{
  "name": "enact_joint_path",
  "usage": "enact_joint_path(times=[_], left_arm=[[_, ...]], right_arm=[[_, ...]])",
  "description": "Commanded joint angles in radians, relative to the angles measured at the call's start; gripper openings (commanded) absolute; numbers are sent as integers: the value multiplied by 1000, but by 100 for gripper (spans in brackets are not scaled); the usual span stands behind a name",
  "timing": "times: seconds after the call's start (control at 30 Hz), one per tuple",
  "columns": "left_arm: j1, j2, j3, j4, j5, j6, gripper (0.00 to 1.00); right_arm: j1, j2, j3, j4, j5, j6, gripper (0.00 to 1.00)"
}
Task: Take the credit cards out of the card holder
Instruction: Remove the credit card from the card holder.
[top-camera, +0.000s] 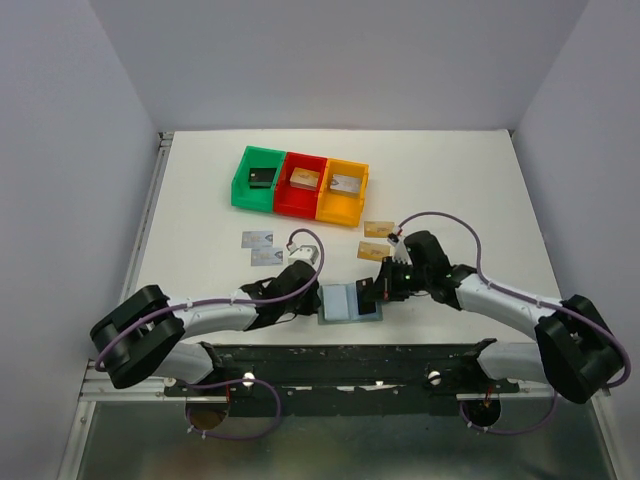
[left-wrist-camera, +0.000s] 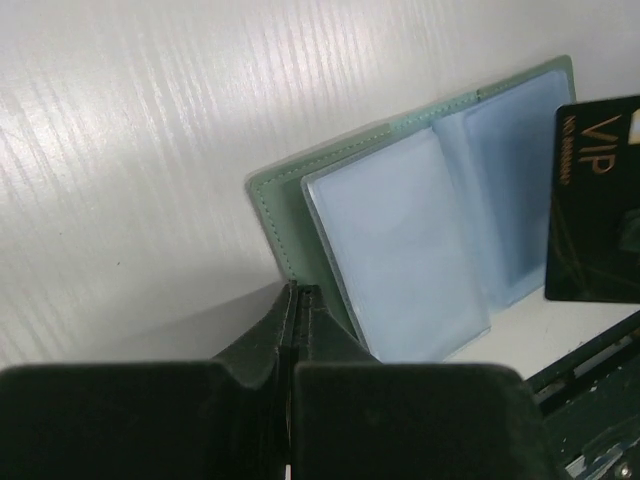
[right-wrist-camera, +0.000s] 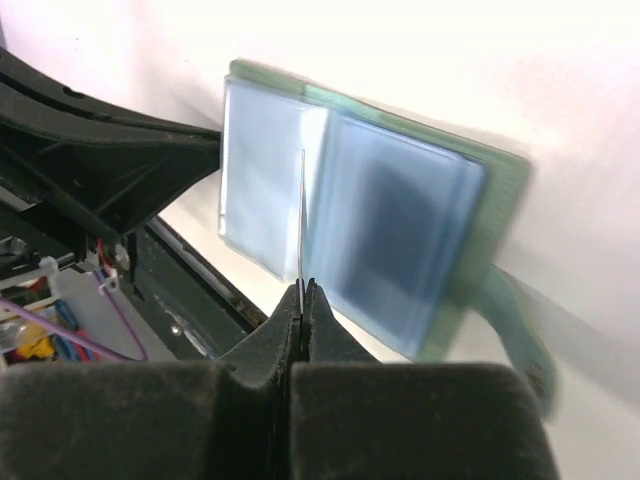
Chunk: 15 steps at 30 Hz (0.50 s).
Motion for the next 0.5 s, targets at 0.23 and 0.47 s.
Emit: enact_joint_path(times=[0.23,0.47], left_arm=[[-18,-216,-18,-190,28,127,18],[-14,-304,102,-205,-4,193,99]], right_arm=[[-12,-188,148,-337,83,-249,0],[8,-202,289,-484,38,-424,0]])
